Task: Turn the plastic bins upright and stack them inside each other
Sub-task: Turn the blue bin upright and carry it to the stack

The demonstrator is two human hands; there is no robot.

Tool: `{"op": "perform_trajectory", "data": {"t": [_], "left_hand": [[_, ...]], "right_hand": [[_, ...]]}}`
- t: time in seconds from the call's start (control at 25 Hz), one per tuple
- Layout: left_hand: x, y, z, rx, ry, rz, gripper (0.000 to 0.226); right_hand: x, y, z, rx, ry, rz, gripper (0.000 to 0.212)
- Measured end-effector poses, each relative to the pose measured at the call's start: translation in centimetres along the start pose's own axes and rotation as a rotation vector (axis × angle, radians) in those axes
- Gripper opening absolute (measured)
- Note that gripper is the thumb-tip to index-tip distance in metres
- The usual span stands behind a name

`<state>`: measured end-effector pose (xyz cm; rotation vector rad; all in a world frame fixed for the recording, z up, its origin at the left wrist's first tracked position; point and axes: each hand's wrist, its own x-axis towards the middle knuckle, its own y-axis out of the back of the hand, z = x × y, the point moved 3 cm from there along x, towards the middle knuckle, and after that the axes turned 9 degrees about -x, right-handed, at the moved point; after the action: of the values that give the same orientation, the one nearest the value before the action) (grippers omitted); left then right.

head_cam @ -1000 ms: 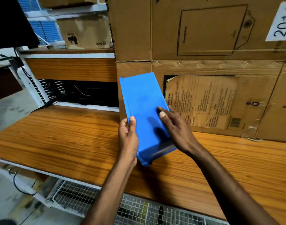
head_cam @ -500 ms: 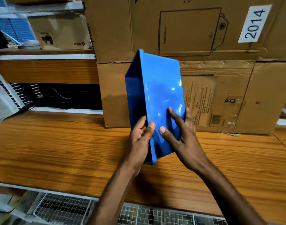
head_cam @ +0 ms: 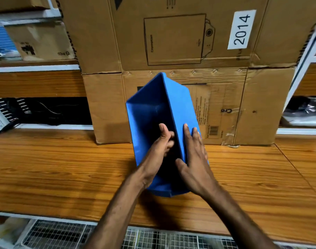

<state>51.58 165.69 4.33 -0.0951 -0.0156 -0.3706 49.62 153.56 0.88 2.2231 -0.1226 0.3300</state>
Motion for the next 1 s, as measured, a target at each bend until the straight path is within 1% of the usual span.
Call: {"op": "perform_trajectory", "data": {"t": [0.04,0.08,0.12,0.16,0.2,0.24,0.28,0.32,0.36,0.4,0.44,0.48,0.56,0.68,0.72,0.8,0.84,0.92,1.0], "left_hand": [[0.1,-1.0,-0.1,-0.005,-0.027,0.016,0.079],[0.1,-1.8,-0.5,-0.002,-0.078,0.078,0.077],[0.2,-2.0,-1.0,0.020,-0.176,0.223,0.070],[0.2,-1.6,-1.6,0.079,-0.305,0.449,0.056],[0.2,-0.7,-2.5,0.172,-0.390,0.705,0.047],[0.2,-0.2,-3.1,0.265,-0.390,0.905,0.052],[0.5,0.5,-4.1,0.307,-0.316,1.008,0.067],[1.0,0.8,-5.1,0.294,-0.221,1.012,0.079],[1.5,1.0,-6.0,0.272,-0.172,0.978,0.081],[1.8,0.9,-6.4,0.268,-0.170,0.933,0.073],[2.1,0.8,-6.7,0.292,-0.206,0.906,0.061],[2.0,0.7,-6.6,0.341,-0.261,0.897,0.050],[1.8,0.0,-6.0,0.443,-0.394,0.886,0.042],[1.2,-1.2,-6.5,0.536,-0.555,0.840,0.032],[0.9,-1.6,-6.5,0.566,-0.603,0.804,0.029],[0.9,-1.6,-6.6,0.606,-0.663,0.711,0.030],[1.1,-1.3,-6.6,0.616,-0.676,0.689,0.032],[1.4,-0.7,-6.3,0.633,-0.668,0.695,0.034],[1.8,0.1,-6.3,0.662,-0.609,0.693,0.029]], "right_hand": [[-0.1,0.2,0.8,-0.003,0.028,0.049,0.099],[-0.2,0.5,1.8,0.005,0.064,0.120,0.096],[-0.4,1.0,2.9,0.024,0.104,0.198,0.093],[-0.5,1.3,4.0,0.050,0.143,0.275,0.092],[-0.7,1.5,5.2,0.079,0.181,0.335,0.092],[-1.0,1.8,6.5,0.106,0.218,0.377,0.095],[-1.3,1.9,7.7,0.132,0.255,0.409,0.097],[-1.6,2.1,8.8,0.162,0.273,0.425,0.097],[-1.6,2.3,9.8,0.195,0.265,0.424,0.090],[-1.3,2.6,10.7,0.225,0.229,0.422,0.076],[-0.8,3.0,11.4,0.234,0.170,0.419,0.058],[0.0,3.5,12.1,0.211,0.092,0.401,0.045],[1.7,4.0,13.5,0.134,-0.035,0.361,0.033],[2.3,4.6,14.7,0.066,-0.061,0.473,0.026],[2.1,4.5,14.8,0.087,-0.061,0.501,0.027],[1.8,4.1,14.6,0.135,-0.055,0.527,0.033],[1.9,4.0,14.5,0.136,-0.057,0.538,0.034],[2.5,4.1,14.1,0.110,-0.071,0.518,0.031],[2.8,4.4,13.2,0.063,-0.100,0.471,0.027]]}}
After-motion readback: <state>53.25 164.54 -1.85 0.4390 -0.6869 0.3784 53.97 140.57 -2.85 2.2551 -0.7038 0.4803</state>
